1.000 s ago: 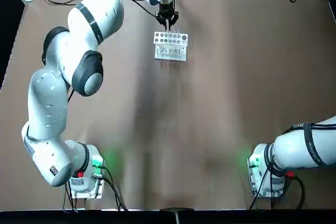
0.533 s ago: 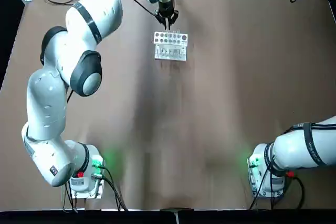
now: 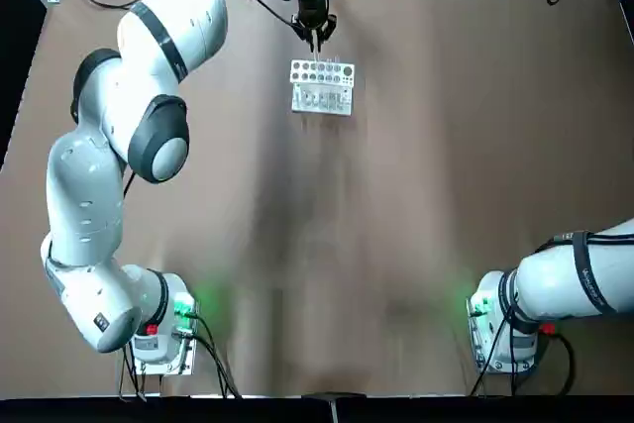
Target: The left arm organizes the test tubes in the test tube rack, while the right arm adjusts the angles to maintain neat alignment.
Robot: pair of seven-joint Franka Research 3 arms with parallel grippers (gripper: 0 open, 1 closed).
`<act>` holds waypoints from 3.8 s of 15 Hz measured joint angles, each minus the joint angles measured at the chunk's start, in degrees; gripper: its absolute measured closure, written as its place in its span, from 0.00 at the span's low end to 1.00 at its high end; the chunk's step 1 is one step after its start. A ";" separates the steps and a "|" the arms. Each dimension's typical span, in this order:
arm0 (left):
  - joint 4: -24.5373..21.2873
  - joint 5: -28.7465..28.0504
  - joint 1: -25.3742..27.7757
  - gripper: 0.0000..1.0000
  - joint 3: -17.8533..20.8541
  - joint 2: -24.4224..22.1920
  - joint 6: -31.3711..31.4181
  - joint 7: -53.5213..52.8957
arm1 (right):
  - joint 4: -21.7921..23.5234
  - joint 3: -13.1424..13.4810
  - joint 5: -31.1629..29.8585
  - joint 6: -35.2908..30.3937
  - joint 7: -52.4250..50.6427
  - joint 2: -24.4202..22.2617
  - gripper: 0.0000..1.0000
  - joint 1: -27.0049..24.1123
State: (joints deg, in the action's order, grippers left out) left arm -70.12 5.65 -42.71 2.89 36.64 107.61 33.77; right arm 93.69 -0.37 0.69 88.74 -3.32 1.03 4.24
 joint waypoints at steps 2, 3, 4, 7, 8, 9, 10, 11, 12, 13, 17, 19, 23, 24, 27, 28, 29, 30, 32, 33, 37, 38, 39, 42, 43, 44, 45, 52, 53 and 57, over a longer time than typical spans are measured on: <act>0.00 0.00 0.00 0.80 -0.01 -0.27 -0.06 0.00 | 0.00 0.00 0.00 0.00 0.00 0.00 0.00 0.00; 0.00 0.00 0.00 0.80 -0.01 -0.35 -0.10 0.00 | 0.00 0.00 0.00 0.00 0.00 0.00 0.00 0.00; 0.00 0.00 0.00 0.80 -0.01 -0.40 -0.13 0.00 | 0.00 0.00 0.00 0.00 0.00 0.00 0.00 0.00; 0.00 0.00 0.01 0.80 0.01 -0.45 -0.04 0.02 | 0.00 0.00 0.00 0.00 0.00 0.00 0.00 0.00; 0.00 0.00 0.03 0.80 0.02 -0.45 0.09 0.02 | 0.00 0.00 0.00 0.00 0.00 0.00 0.00 0.00; 0.01 0.00 0.06 0.80 0.04 -0.46 0.31 0.02 | 0.00 0.00 0.00 0.00 0.00 0.00 0.00 0.00; 0.01 0.00 0.11 0.80 0.05 -0.46 0.63 0.03 | 0.00 0.00 0.00 0.00 0.00 0.00 0.00 0.00; 0.01 0.00 0.15 0.80 0.07 -0.46 1.11 0.08 | 0.00 0.00 0.00 0.00 0.00 0.00 0.00 0.00; 0.01 0.00 0.18 0.80 0.09 -0.46 1.59 0.20 | 0.00 0.00 0.00 0.00 0.00 0.00 0.00 0.00; 0.01 0.00 0.21 0.80 0.11 -0.45 2.03 0.26 | 0.00 0.00 0.00 0.00 0.00 0.00 0.00 0.00; 0.00 0.00 0.26 0.79 0.18 -0.41 2.98 0.32 | 0.00 0.00 0.00 0.00 0.00 0.00 0.00 0.00; 0.00 0.00 0.28 0.79 0.24 -0.38 3.39 0.34 | 0.00 0.00 0.00 0.00 0.00 0.00 0.00 0.00; 0.00 0.00 0.33 0.79 0.29 -0.29 3.97 0.41 | 0.00 0.00 0.00 0.00 0.00 0.00 0.00 0.00; 0.00 0.00 0.34 0.79 0.30 -0.25 4.27 0.46 | 0.00 0.00 0.00 0.00 0.00 0.00 0.00 0.00; -0.01 0.00 0.42 0.79 0.45 -0.10 4.84 0.56 | 0.00 0.00 0.00 0.00 0.00 0.00 0.00 0.01; -0.01 0.00 0.47 0.79 0.46 -0.03 4.86 0.57 | 0.00 0.00 0.00 0.00 0.00 0.00 0.00 0.01; -0.01 0.00 0.54 0.79 0.48 0.07 4.89 0.57 | 0.00 0.00 0.00 0.00 0.00 0.00 0.00 0.01; -0.01 0.00 0.56 0.79 0.49 0.10 4.89 0.57 | 0.00 0.00 0.00 0.00 0.00 0.00 0.00 0.01; -0.01 0.00 0.56 0.79 0.50 0.17 4.90 0.57 | 0.00 0.00 0.00 0.00 0.00 0.00 0.00 0.01; -0.01 0.00 0.56 0.79 0.51 0.21 4.90 0.58 | 0.00 0.00 0.00 0.00 0.00 0.00 0.00 0.01; -0.01 0.00 0.56 0.79 0.54 0.32 4.92 0.58 | 0.00 0.00 0.00 0.00 0.00 0.00 0.00 0.01; -0.01 0.00 0.56 0.79 0.55 0.41 4.92 0.58 | 0.00 0.00 0.00 0.00 0.00 0.00 0.00 0.01; -0.02 0.00 0.56 0.79 0.56 0.57 4.92 0.58 | 0.00 0.00 0.00 0.00 0.00 0.00 0.00 0.01; -0.02 0.00 0.56 0.79 0.57 1.05 5.31 0.58 | 0.00 0.00 0.00 0.00 0.00 0.00 0.00 0.01; -0.02 0.00 0.56 0.79 0.57 1.13 5.55 0.58 | 0.00 0.00 0.00 0.00 0.00 0.00 0.00 0.01; -0.02 0.00 0.56 0.79 0.57 1.16 5.73 0.58 | 0.00 0.00 0.00 0.00 0.00 0.00 0.00 0.01; -0.02 0.00 0.56 0.79 0.58 1.16 5.84 0.58 | 0.00 0.00 0.00 0.00 0.00 0.00 0.00 0.01; -0.02 0.00 0.56 0.79 0.65 1.80 6.81 0.58 | 0.00 0.00 0.00 0.00 0.00 0.00 0.00 0.01; -0.02 0.00 0.56 0.79 0.66 1.95 6.98 0.58 | 0.00 0.00 0.00 0.00 0.00 0.00 0.00 0.01; -0.03 0.00 0.56 0.78 0.66 2.27 7.37 0.58 | 0.00 0.00 0.00 0.00 0.00 0.00 0.00 0.02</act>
State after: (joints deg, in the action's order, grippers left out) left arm -70.14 5.65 -42.14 3.55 38.92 114.98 34.35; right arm 93.69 -0.37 0.69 88.74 -3.32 1.03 4.25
